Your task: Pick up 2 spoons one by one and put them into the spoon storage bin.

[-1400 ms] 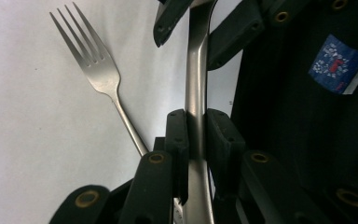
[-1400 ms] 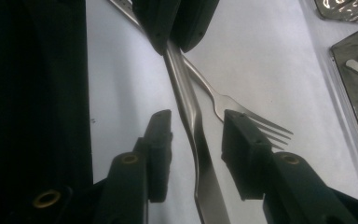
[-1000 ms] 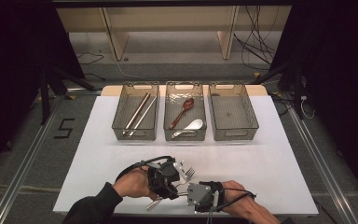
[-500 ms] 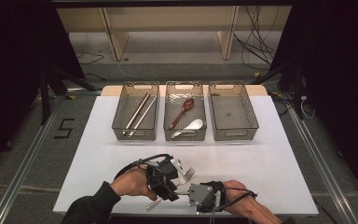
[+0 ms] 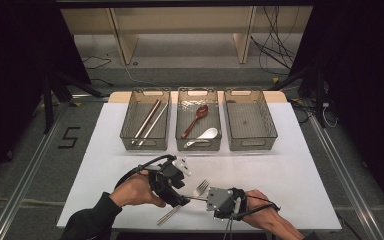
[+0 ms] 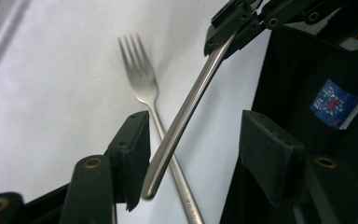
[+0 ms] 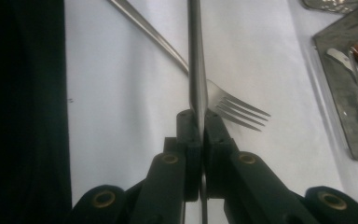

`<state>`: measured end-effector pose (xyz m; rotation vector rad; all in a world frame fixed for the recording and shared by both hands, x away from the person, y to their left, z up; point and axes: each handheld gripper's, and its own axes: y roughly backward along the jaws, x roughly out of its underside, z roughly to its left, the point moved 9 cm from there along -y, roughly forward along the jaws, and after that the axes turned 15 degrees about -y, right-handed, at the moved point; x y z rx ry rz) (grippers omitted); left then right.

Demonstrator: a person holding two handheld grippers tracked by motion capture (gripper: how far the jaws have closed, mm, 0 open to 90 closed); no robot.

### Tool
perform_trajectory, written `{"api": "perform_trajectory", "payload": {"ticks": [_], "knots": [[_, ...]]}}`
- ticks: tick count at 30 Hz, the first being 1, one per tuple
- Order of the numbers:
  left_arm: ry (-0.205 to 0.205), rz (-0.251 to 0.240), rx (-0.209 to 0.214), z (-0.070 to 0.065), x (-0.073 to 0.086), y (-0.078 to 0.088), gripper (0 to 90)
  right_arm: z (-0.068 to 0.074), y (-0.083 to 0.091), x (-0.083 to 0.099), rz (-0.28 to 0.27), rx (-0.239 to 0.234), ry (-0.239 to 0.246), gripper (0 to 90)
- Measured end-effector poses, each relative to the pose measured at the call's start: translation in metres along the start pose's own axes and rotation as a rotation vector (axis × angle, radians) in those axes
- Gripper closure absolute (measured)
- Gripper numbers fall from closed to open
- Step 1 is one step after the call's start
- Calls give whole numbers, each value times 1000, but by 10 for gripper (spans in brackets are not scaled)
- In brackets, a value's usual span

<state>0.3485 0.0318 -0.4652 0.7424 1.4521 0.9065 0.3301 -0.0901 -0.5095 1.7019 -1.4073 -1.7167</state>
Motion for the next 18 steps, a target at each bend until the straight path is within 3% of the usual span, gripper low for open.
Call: {"api": "perform_trajectory", "payload": {"ticks": [4,10,18], "knots": [[24,-31,-59,8,4,8,403,-11,4,-1,-28,13,-67,885],[56,-90,-117,12,12,20,392,-37,13,4,-59,27,-216,887],[108,-116,-157,16,37,20,387,-84,28,15,-130,32,-485,887]]}}
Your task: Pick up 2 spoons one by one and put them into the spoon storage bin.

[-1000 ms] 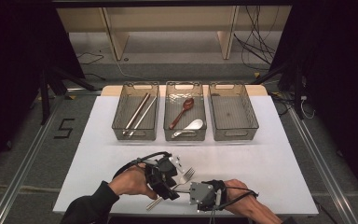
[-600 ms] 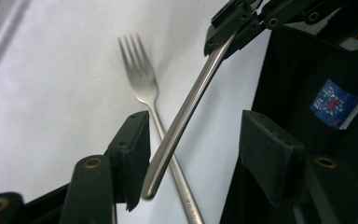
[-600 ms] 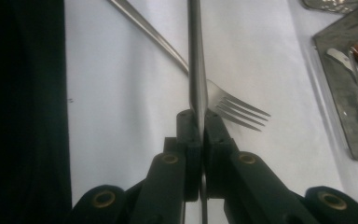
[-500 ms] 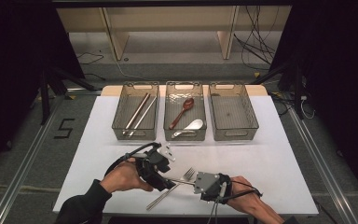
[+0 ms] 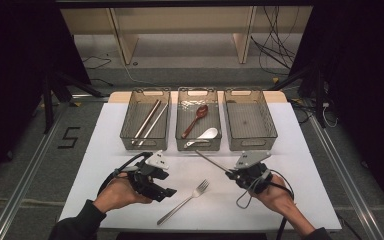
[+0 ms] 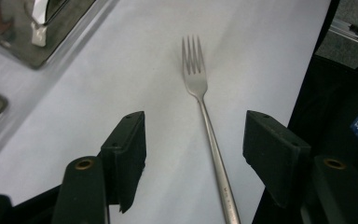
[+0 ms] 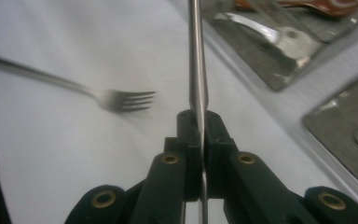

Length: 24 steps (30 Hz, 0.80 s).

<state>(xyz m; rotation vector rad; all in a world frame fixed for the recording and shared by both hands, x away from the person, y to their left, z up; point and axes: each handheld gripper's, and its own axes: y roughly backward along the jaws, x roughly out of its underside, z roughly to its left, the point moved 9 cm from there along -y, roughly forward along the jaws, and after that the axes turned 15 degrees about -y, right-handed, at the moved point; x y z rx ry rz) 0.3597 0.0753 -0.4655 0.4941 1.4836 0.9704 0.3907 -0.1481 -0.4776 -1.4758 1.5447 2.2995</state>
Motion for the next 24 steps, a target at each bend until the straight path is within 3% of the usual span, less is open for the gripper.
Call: {"api": "perform_trajectory", "payload": {"ticks": [3,10,16,24], "knots": [[18,4,-8,1,10,1,382,-18,5,-6,-22,13,-63,887],[43,-2,-43,2,22,-2,375,-61,10,-26,-54,100,-129,886],[56,-8,-56,2,26,-3,320,-92,2,-46,-47,159,-186,887],[72,-11,-57,3,31,-2,306,-123,-8,-75,-49,195,-269,886]]}}
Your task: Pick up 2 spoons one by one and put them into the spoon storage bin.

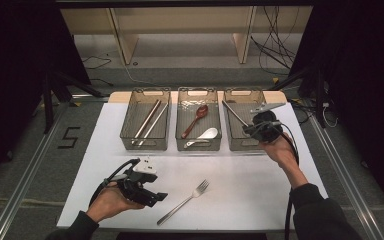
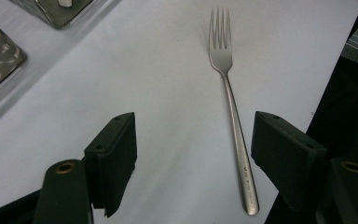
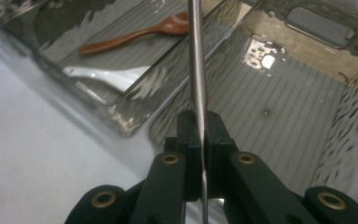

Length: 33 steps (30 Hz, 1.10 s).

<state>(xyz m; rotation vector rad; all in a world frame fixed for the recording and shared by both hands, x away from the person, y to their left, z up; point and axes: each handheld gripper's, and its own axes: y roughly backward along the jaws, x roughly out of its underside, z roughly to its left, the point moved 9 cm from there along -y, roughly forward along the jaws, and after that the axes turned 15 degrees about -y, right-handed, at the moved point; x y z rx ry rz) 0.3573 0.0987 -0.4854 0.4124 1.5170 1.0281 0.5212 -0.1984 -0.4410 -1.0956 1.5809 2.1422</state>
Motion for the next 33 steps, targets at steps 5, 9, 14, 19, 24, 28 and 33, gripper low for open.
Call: {"api": "perform_trajectory", "payload": {"ticks": [5,9,14,19,24,28,33], "knots": [[-5,9,5,0,2,-1,308,-14,-10,-18,10,32,-50,886],[-6,8,8,0,2,-1,310,-27,-19,-29,16,64,-82,886],[1,6,11,0,2,-2,311,-40,-28,-38,37,100,-118,885],[-1,8,18,-1,3,-3,313,-50,-36,-44,54,125,-146,885],[-6,11,27,-2,3,-4,317,-57,-42,-46,68,149,-174,885],[0,4,28,-2,2,-4,317,-60,-49,-43,85,161,-172,885],[1,15,35,-2,4,-5,314,-64,-57,-42,93,171,-181,884]]}}
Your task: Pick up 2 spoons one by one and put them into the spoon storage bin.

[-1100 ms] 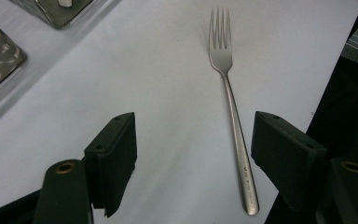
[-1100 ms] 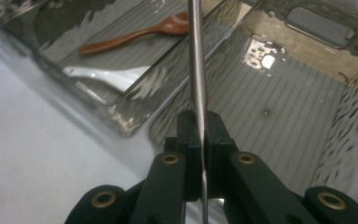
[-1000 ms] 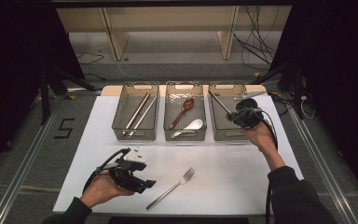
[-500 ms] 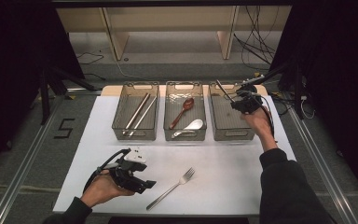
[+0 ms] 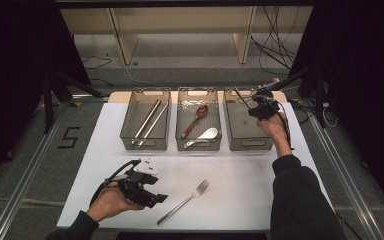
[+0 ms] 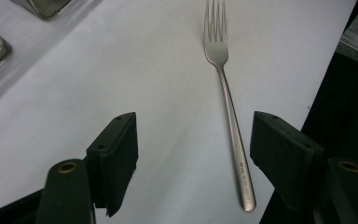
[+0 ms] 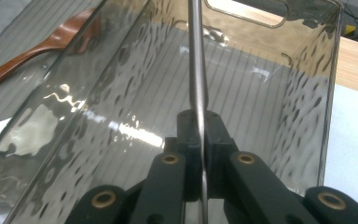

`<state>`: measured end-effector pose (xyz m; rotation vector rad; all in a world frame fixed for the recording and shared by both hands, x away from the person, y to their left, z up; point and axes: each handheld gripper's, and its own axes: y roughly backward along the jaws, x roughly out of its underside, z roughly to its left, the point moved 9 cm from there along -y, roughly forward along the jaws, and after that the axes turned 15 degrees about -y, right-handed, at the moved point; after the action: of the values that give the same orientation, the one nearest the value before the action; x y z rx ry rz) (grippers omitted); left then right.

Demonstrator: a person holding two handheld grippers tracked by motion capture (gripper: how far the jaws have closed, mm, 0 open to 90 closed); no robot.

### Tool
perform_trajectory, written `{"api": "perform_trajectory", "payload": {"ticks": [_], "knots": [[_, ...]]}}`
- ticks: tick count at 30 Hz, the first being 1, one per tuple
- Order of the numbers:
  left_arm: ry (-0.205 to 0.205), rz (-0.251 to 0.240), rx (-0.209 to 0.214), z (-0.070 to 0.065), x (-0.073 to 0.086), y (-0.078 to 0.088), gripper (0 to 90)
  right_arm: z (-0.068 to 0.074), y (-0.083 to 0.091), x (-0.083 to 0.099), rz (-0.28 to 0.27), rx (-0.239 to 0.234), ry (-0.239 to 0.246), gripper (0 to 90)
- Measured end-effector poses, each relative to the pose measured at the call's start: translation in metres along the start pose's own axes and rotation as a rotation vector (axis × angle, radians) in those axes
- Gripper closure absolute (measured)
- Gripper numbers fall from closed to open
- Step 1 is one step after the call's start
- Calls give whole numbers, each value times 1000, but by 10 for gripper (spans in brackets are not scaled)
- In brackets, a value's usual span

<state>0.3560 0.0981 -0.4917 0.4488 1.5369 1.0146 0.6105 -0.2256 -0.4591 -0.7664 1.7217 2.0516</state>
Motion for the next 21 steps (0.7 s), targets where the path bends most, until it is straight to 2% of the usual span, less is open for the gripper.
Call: {"api": "perform_trajectory", "payload": {"ticks": [7,9,10,12,14,16,21], "knots": [[-5,5,1,-1,0,-1,297,-2,-10,-2,9,21,11,853],[-5,9,1,-1,0,-2,285,-4,-11,-6,-27,42,9,693],[2,4,-1,-1,0,-2,280,-2,-10,-8,-39,28,0,659],[-1,7,-1,-1,0,-2,270,0,-5,-10,-56,10,7,638],[2,9,-7,0,0,-2,246,2,-2,-10,-62,-1,17,573],[3,9,-8,0,0,-2,231,0,1,-10,-65,-2,10,521],[2,5,-18,1,-1,-2,201,3,12,-5,-71,-57,-24,391]]}}
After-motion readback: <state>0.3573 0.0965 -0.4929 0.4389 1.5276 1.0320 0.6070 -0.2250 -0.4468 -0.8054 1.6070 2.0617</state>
